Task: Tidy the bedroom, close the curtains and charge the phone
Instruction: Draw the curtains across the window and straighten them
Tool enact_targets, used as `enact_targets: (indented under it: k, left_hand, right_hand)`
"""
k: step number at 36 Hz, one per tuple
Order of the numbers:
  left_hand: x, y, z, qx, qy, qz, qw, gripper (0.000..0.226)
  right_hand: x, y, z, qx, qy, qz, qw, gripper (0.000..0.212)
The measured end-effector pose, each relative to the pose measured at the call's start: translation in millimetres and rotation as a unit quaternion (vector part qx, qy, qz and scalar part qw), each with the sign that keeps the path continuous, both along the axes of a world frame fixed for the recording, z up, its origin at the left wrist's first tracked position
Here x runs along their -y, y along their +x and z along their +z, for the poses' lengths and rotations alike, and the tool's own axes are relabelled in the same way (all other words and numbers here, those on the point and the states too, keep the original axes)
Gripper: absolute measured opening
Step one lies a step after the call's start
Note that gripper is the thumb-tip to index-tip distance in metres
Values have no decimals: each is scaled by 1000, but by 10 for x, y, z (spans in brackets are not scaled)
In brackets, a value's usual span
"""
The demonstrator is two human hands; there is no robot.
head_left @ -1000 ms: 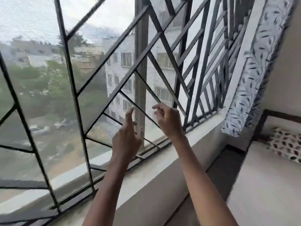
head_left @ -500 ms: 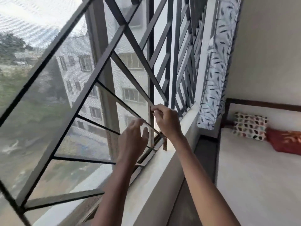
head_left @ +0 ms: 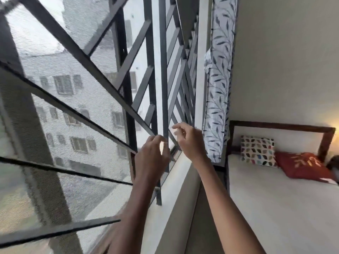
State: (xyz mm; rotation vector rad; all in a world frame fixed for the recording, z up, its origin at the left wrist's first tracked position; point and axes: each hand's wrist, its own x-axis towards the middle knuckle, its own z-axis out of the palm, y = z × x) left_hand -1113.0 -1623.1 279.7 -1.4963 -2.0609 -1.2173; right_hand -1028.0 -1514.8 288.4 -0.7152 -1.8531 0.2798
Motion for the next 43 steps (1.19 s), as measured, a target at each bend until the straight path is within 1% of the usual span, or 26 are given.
enact_targets:
  k: [4,8,11,16,22,25,33,39,41,43]
  left_hand:
    - [-795,23,-20,30,7,-24,999,13]
    - [-1619,61,26,55,11,-42,998,14]
    - [-2124,112,77,66,17,-56,996,13]
    - [-2811,195,16,65,4,-77,995,15]
    - [-3524,302,-99,64,2,-109,992,17]
    - [-3904,336,-104,67,-7,-120,990,17]
    - [-4900,278,110,59,6,-157,986,18]
    - [-5412,357,295,60,32,-193,979,19]
    - [-5514,361,307,54,35,-207,976,20]
    - [-5627,317,316,50,46,-222,973,23]
  right_hand:
    - [-777,64,16,13,-7,-16,1000,23]
    - [-1498,146,76,55,-9,-20,998,23]
    - [-1957,238,111,54,-2,-36,998,23]
    - [-2560,353,0,42,-16,-57,997,23]
    - [-3214,481,-158,53,-41,-86,994,21]
    - [-3538,500,-161,59,-35,-105,992,22]
    - [-4448,473,61,38,-19,-143,989,22]
    - [-4978,546,159,-6,33,-172,985,22]
    - [-5136,546,175,-18,38,-185,982,25]
    - [-5300,520,208,-33,53,-200,978,33]
